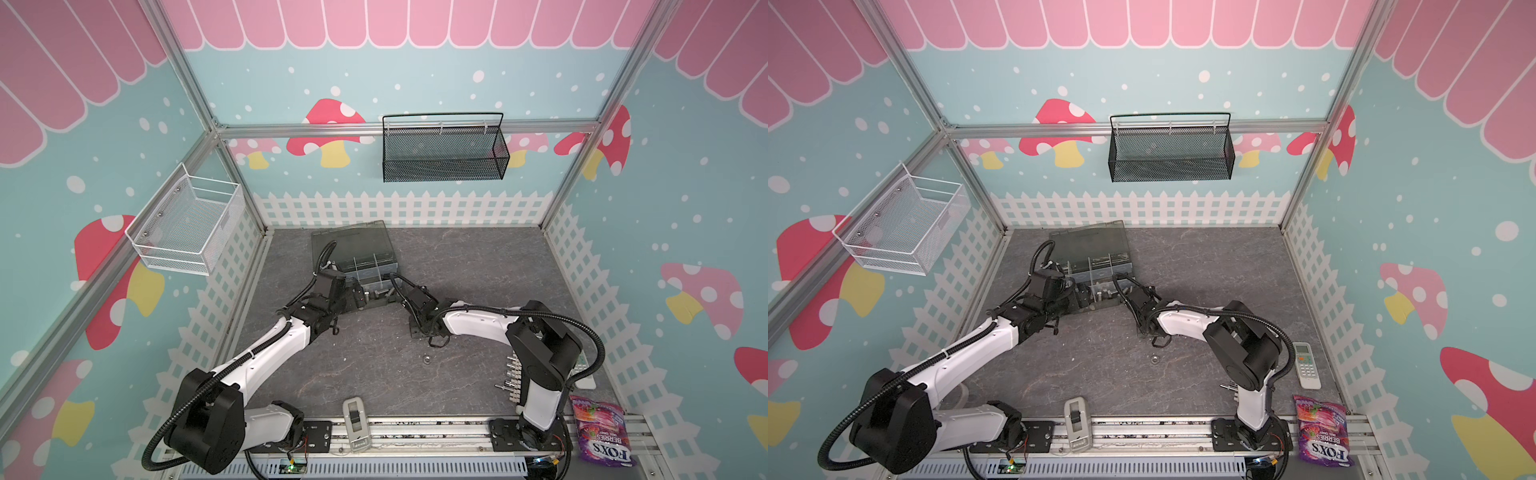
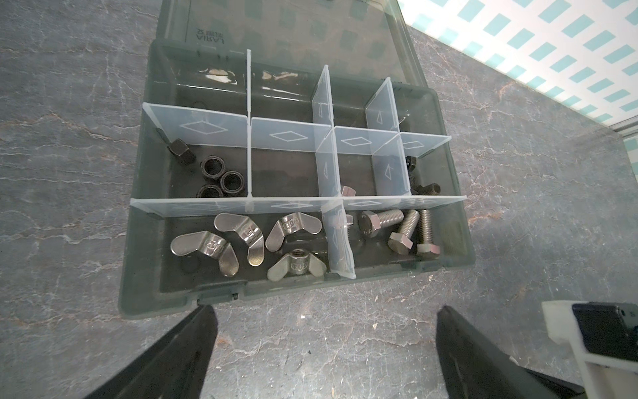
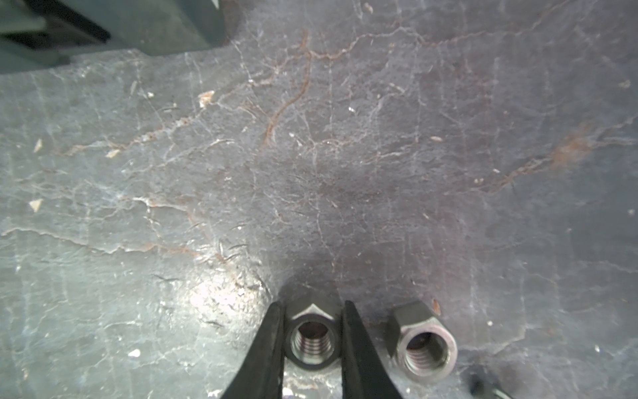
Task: Sort the screws and nuts into containers
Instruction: 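Carry the silver nut with the right gripper over the organizer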
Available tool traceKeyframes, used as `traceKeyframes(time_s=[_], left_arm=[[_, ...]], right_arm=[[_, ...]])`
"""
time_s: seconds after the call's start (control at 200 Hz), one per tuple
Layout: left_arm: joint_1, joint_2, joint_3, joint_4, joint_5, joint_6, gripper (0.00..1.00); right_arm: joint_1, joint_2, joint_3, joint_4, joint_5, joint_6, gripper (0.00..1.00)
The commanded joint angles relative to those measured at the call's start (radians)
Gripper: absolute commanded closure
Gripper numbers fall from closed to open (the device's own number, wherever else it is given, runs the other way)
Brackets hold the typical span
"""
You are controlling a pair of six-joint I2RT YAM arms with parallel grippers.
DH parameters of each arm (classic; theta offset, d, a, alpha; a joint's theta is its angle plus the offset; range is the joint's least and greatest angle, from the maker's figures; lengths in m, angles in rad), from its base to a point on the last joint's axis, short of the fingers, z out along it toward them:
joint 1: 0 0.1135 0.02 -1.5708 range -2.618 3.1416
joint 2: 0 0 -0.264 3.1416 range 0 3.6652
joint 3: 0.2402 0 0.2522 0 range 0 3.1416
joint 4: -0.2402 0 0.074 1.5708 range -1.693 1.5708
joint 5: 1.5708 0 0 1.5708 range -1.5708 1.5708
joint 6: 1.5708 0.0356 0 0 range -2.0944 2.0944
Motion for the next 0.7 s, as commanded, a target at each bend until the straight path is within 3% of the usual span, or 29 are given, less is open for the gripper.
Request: traceKeyframes(time_s=[0.0,0.36,0.695], left_arm=[[-0.003,-0.016,-0.019,0.013,-0.026,-0.013,0.00],[-0.003,-0.043,-0.040,0.011,-0.060,-0.035,0.00],[0.005,-0.099,-0.075,-0.003,-0.121,-0.079,0.00]], right_arm=[[0.013,0.005,0.009,-0.082,-0.001,-0.015,0.90],[0.013,-0.024,0.185,-0.050,0.028,-0.120,0.90],[0.013,0.200,0.582,-0.053,0.047,-0.301,0.88]])
